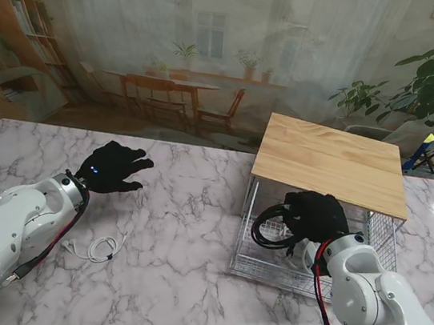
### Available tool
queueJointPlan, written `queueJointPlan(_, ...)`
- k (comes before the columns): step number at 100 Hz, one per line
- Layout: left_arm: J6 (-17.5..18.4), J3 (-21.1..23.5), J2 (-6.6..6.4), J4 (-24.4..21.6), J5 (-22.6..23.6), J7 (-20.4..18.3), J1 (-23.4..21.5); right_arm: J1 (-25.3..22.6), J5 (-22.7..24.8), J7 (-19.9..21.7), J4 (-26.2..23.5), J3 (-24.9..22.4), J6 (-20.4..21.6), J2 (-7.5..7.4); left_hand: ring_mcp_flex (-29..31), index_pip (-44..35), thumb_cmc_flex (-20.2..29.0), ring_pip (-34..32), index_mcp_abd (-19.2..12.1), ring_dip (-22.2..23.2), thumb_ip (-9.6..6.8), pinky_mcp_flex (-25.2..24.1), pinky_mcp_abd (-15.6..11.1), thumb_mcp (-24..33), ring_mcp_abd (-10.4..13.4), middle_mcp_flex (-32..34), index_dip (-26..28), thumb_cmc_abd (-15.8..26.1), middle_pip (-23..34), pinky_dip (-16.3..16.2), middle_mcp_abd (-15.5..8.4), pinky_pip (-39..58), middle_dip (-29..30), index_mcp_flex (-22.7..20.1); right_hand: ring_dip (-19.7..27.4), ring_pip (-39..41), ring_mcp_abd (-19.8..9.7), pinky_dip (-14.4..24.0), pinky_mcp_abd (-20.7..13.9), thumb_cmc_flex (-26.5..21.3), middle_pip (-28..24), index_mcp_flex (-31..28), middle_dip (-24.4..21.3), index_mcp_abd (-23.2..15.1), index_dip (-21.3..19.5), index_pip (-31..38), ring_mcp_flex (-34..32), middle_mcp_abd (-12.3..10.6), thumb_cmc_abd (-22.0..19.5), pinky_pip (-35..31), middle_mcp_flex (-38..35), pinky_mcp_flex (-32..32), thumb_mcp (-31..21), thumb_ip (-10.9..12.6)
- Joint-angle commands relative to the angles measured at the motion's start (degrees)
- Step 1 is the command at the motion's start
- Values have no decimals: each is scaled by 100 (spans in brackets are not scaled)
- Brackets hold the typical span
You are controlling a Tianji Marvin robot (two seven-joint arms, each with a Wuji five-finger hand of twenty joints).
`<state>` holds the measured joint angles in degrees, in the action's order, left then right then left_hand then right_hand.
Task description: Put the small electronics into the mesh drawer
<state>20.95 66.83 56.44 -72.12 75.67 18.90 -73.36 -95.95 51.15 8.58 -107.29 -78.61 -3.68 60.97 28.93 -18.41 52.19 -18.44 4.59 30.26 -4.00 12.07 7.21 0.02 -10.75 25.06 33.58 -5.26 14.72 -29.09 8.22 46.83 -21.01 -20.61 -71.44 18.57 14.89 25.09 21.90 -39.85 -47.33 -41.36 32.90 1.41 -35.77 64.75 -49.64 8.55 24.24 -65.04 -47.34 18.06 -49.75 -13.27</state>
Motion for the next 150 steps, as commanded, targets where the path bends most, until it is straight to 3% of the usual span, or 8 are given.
queueJointPlan(1,38,-32,0,-38,14,-89,32,116,54,58,122,64,-125,-3,80,105,-45,84,105,-15,179,-95,151,-64,-21,26,-35,224,11,-29,-2,24,-73,-38,-182,312,-4,80,-151,-308,124,-185,14,-433,111,-2,-25,-32,-98,-113,61,-32,-235,55)
queueJointPlan(24,90,-68,-4,-6,2,-98,76,429,195,274,402,332,-625,-30,95,131,-42,60,105,2,178,-57,12,-60,-28,29,-33,238,11,-14,-1,-8,-83,-31,-177,302,42,134,-125,-204,104,-142,-3,-366,159,-26,-19,4,-172,-229,131,-72,-206,77)
queueJointPlan(35,105,-58,-8,-17,17,-113,72,542,212,400,519,417,-799,-45,91,140,-54,60,104,3,180,-69,24,-63,-30,16,-33,242,3,-12,-2,-14,-82,-28,-136,214,89,171,-150,130,232,59,-186,-109,700,-463,133,98,-360,-267,358,-151,263,198)
queueJointPlan(41,111,-55,-10,-24,21,-126,68,588,254,533,550,452,-882,-63,86,145,-57,62,102,2,180,-74,30,-64,-24,6,-33,242,-2,-12,-7,-15,-80,-25,-78,118,107,202,-179,723,363,169,-320,80,934,-1112,306,158,-515,-267,588,-226,577,411)
queueJointPlan(49,119,-50,-12,-34,30,-141,63,631,391,647,551,514,-1011,-79,90,149,-51,61,104,3,180,-75,33,-62,-23,11,-32,243,-4,-12,-6,-16,-79,-24,-2,31,128,266,-191,1370,486,105,-458,337,414,-2356,502,200,-646,-257,908,-289,789,903)
queueJointPlan(76,183,-7,-19,-102,34,-297,23,621,595,418,605,560,-1104,-55,54,196,-86,93,103,-10,181,-95,50,-70,-25,-24,-48,256,-39,-9,1,-35,-66,16,249,-304,123,277,-117,2280,938,1149,-1022,868,914,-3962,1257,463,-172,-206,2192,-407,1457,850)
queueJointPlan(120,203,23,-30,-186,32,-603,-42,-6,482,-182,78,83,-1161,51,-87,444,-150,244,114,-132,190,-183,36,-71,-35,-290,-162,295,-387,87,83,-256,224,74,383,-399,192,226,-122,1630,887,1235,-1316,957,959,-4411,1604,491,-919,-45,2529,-582,2153,985)
queueJointPlan(150,197,24,-34,-199,39,-666,-62,-317,386,-295,-165,-187,-981,75,-138,485,-157,258,120,-150,192,-219,13,-69,-31,-312,-171,318,-389,104,72,-286,256,58,384,-387,166,222,-148,1278,895,1151,-1342,737,851,-4243,1568,414,-1165,-38,2415,-573,1629,996)
